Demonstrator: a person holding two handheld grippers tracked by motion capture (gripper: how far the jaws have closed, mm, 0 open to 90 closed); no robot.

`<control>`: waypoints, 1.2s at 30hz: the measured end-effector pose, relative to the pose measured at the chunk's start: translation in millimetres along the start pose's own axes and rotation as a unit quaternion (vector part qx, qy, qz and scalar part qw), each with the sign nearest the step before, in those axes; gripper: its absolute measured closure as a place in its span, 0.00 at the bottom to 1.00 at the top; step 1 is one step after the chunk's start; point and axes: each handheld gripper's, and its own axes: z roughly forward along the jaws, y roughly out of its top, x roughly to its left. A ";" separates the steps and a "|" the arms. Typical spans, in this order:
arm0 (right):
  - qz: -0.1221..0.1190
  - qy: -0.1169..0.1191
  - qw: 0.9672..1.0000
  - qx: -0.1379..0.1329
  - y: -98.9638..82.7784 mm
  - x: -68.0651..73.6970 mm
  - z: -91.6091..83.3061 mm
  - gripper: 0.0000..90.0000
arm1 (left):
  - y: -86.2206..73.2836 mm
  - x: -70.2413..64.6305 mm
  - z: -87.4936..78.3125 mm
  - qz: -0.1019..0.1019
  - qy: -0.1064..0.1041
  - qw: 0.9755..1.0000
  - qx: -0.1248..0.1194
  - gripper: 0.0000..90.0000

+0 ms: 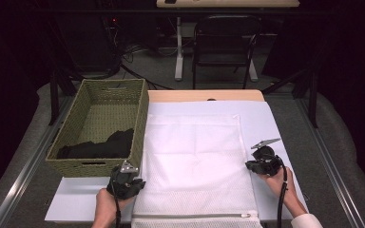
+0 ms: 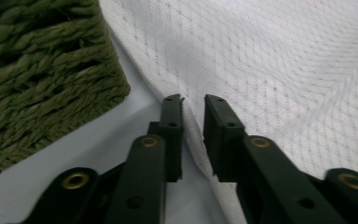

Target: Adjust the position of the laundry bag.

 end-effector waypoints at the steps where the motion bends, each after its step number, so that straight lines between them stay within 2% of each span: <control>1: -0.001 0.002 1.000 -0.001 -0.2 -0.2 -1.0 0.83 | 0.0 0.0 0.0 0.000 0.000 1.000 0.000 0.81; 2: 0.000 0.009 1.000 -0.002 -0.5 0.1 -1.5 0.79 | -0.8 -0.9 -0.9 -0.003 -0.004 1.000 0.002 0.76; 3: 0.000 0.013 1.000 -0.003 -0.9 0.4 -2.0 0.74 | -2.4 -2.7 -3.9 0.004 -0.005 1.000 0.007 0.72; 4: 0.000 0.013 1.000 -0.003 -0.9 0.4 -2.0 0.74 | -2.4 -2.7 -3.9 0.004 -0.005 1.000 0.007 0.66; 5: 0.003 0.018 1.000 -0.003 -1.4 0.5 -2.3 0.70 | -4.5 -5.2 -5.9 -0.001 -0.003 1.000 0.007 0.66; 6: 0.005 0.019 1.000 -0.001 -1.9 0.2 -3.0 0.66 | -6.2 -6.3 -8.4 0.000 -0.005 1.000 0.011 0.59; 7: 0.011 0.026 1.000 -0.004 -2.4 0.1 -3.2 0.60 | -9.4 -7.8 -11.9 0.005 -0.002 1.000 0.014 0.49; 10: 0.018 0.030 0.999 -0.001 -3.0 -0.8 -1.4 0.55 | -13.2 -8.3 -15.7 -0.005 -0.013 1.000 0.020 0.44; 12: 0.020 0.028 0.999 0.005 -3.1 -0.4 0.3 0.54 | -13.9 -7.8 -13.8 -0.004 -0.018 0.999 0.028 0.43; 13: 0.017 0.028 0.999 0.007 -3.0 -0.2 1.4 0.55 | -13.9 -7.8 -13.8 -0.004 -0.018 0.999 0.028 0.44; 15: 0.023 0.029 0.999 0.010 -2.6 1.9 1.8 0.55 | -14.4 -7.7 -9.9 -0.004 -0.023 0.999 0.044 0.46; 17: 0.025 0.027 0.999 0.015 -2.0 4.2 4.6 0.58 | -14.3 -8.2 -8.7 -0.002 -0.016 0.999 0.040 0.54; 20: 0.032 0.023 0.999 0.018 -1.3 6.4 5.8 0.60 | -14.7 -8.1 -8.9 -0.003 -0.016 0.999 0.038 0.61; 22: 0.030 0.021 0.999 0.018 -1.2 7.5 6.0 0.62 | -15.1 -7.9 -9.1 0.001 -0.018 0.999 0.037 0.63; 24: 0.023 0.010 0.999 0.020 -0.9 8.9 6.2 0.70 | -15.0 -9.7 -8.2 0.002 -0.021 0.999 0.034 0.72; 25: 0.023 0.010 0.999 0.020 -0.9 8.9 6.2 0.70 | -15.0 -9.7 -8.2 0.002 -0.021 0.999 0.034 0.73; 26: 0.022 0.007 1.000 0.019 -0.8 10.6 6.3 0.76 | -14.8 -10.8 -7.7 0.003 -0.019 0.999 0.033 0.76; 27: 0.022 0.007 1.000 0.019 -0.8 10.6 6.3 0.76 | -14.8 -10.8 -7.7 0.003 -0.019 0.999 0.033 0.79; 28: 0.020 0.012 1.000 0.016 -0.8 11.4 6.8 0.83 | -14.5 -10.0 -7.3 0.008 -0.019 0.999 0.034 0.82; 29: 0.020 0.012 1.000 0.016 -0.8 11.4 6.8 0.83 | -14.5 -10.0 -7.3 0.008 -0.019 0.999 0.034 0.85; 30: 0.016 0.011 1.000 0.015 -0.7 11.2 7.2 0.89 | -14.7 -10.0 -6.6 -0.001 -0.021 0.999 0.033 0.87; 31: 0.016 0.011 1.000 0.015 -0.7 11.2 7.2 0.89 | -14.7 -10.0 -6.6 -0.001 -0.021 0.999 0.033 0.90; 32: 0.025 0.017 0.999 0.015 -0.8 9.8 7.2 0.93 | -14.4 -9.8 -6.0 0.001 -0.019 0.999 0.031 0.92; 35: 0.026 0.021 0.999 0.013 -0.2 8.0 8.1 0.97 | -13.0 -10.0 -4.9 0.007 -0.021 0.999 0.032 0.96; 36: 0.028 0.023 0.999 0.013 0.1 8.1 8.2 0.97 | -12.7 -10.6 -4.3 0.003 -0.022 0.999 0.032 0.97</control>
